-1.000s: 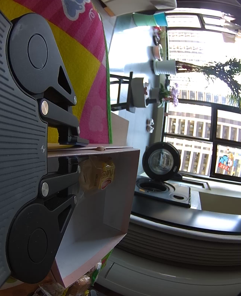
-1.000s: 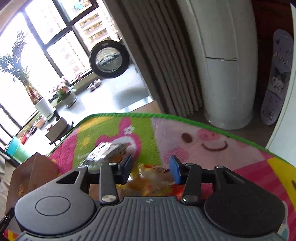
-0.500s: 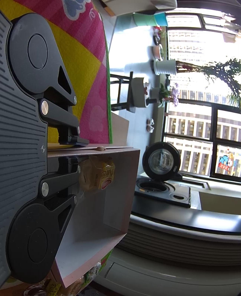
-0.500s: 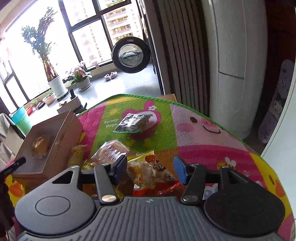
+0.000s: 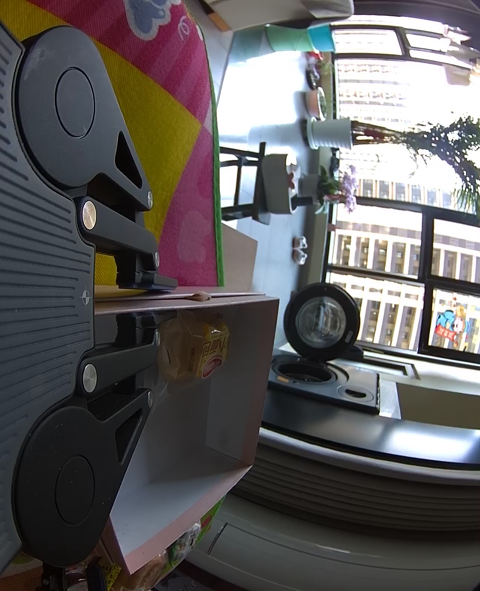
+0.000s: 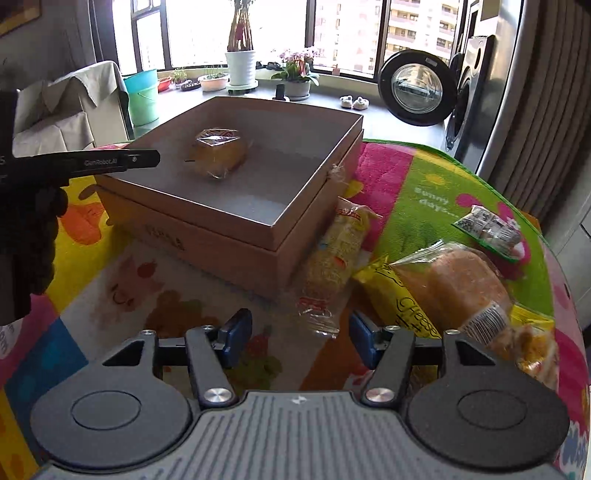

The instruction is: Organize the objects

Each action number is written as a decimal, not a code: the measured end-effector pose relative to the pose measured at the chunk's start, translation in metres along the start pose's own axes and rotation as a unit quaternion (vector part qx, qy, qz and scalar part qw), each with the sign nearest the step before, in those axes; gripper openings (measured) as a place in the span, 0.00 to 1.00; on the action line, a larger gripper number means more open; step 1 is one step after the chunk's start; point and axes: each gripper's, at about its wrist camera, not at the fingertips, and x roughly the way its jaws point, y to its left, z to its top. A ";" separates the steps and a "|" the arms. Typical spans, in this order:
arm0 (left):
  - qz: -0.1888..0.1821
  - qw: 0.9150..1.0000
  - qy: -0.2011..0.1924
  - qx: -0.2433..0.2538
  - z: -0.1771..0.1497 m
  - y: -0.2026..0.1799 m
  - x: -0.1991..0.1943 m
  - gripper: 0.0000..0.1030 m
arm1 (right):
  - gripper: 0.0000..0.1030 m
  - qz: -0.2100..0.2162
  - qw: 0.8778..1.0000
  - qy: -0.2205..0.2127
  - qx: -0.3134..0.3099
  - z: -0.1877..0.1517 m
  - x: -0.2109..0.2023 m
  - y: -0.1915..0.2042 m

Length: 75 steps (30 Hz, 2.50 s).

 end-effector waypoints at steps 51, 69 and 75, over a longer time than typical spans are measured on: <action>-0.002 1.000 0.001 -0.002 -0.002 -0.001 0.001 0.12 | 0.27 0.013 0.993 -0.022 0.115 0.131 -0.023 0.039; -0.005 1.000 0.002 -0.005 -0.003 -0.006 0.003 0.12 | 0.42 -0.057 0.989 -0.055 0.128 0.068 -0.064 -0.018; -0.005 1.000 0.002 -0.005 -0.003 -0.006 0.003 0.12 | 0.51 -0.112 0.984 -0.052 0.125 -0.006 -0.113 -0.049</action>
